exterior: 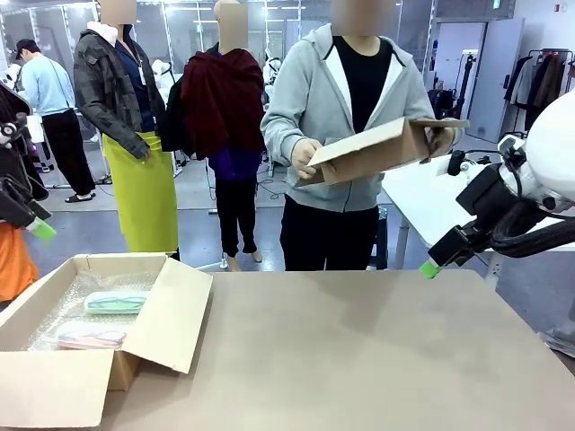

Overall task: Pack the glasses set securely to prepare it for shipping.
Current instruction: Position the Package Box on the left side of the table.

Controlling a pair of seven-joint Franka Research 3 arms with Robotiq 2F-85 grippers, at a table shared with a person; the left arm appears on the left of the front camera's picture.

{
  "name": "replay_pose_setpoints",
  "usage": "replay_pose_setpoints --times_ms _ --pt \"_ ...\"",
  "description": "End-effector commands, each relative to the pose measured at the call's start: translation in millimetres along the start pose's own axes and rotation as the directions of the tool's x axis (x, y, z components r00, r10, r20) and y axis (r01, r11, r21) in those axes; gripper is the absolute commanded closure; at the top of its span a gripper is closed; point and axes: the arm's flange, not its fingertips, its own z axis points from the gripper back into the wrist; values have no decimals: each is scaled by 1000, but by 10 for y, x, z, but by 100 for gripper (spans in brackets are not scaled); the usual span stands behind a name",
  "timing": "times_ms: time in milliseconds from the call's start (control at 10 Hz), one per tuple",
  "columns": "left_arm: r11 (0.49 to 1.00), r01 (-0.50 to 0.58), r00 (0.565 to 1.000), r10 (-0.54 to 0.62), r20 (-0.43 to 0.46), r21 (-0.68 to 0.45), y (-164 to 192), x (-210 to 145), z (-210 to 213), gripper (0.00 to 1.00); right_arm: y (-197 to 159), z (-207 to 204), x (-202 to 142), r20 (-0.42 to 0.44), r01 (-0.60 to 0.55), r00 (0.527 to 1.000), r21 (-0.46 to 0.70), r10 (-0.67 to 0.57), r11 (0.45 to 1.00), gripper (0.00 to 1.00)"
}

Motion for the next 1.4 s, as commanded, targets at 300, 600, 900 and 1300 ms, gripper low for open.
replay_pose_setpoints --times_ms 300,600,900,1300 --pt "1000 0 1000 0 0 0 0 0 0 0 11 5 24 4 -1 1000 -11 1 1000 9" --pt "1000 0 1000 0 0 0 0 0 0 0 11 5 24 4 -1 1000 -11 1 1000 9" --pt "1000 0 1000 0 0 0 0 0 0 0 11 5 24 4 -1 1000 -11 1 1000 9" --pt "1000 0 1000 0 0 0 0 0 0 0 11 5 24 4 -1 1000 -11 1 1000 9"
